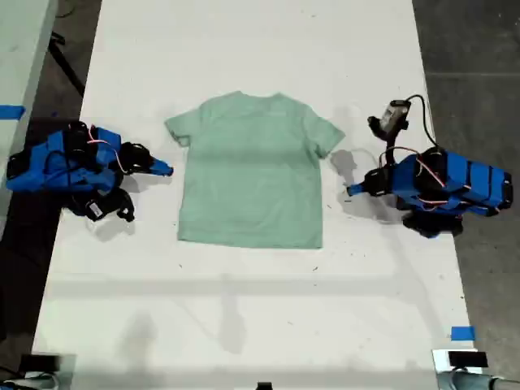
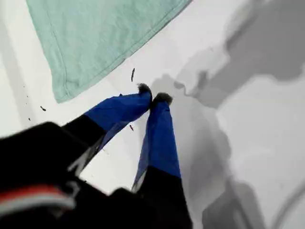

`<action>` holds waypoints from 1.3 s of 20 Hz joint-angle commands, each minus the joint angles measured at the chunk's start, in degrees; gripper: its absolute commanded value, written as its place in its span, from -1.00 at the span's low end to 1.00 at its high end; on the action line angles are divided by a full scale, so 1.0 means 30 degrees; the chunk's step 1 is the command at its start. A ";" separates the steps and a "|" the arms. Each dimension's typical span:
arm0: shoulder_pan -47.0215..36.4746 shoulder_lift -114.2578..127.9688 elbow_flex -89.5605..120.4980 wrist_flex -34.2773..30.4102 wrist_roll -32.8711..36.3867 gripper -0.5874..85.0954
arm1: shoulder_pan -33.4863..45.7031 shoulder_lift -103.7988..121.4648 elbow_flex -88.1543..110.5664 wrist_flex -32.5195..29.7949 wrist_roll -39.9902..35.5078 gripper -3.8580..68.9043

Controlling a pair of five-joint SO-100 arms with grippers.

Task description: Fold t-shirt

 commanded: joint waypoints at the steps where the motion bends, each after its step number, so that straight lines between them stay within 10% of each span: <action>1: 0.0176 0.0000 -0.0146 -0.0029 -0.0117 -0.99 | 0.0615 0.0176 0.0029 -0.0791 1.7520 -0.87; 13: 0.0146 0.0000 -0.0176 0.0059 -0.0176 -0.98 | 0.0322 0.0176 0.0029 -0.0762 1.7695 -0.87; 15: 0.0088 0.0000 -0.0146 0.0352 -0.4102 -0.76 | 0.0117 0.0176 0.0029 -0.0762 1.5703 -0.88; 19: 0.1699 0.0000 -0.1230 -0.0381 -0.6504 -0.98 | -0.0557 0.0176 -0.1611 -0.0820 1.5205 -0.90; 26: -0.1172 -0.9287 -0.8467 -0.0674 -0.4541 -0.99 | 0.1377 -1.0928 -1.0693 -0.2197 1.1016 -0.90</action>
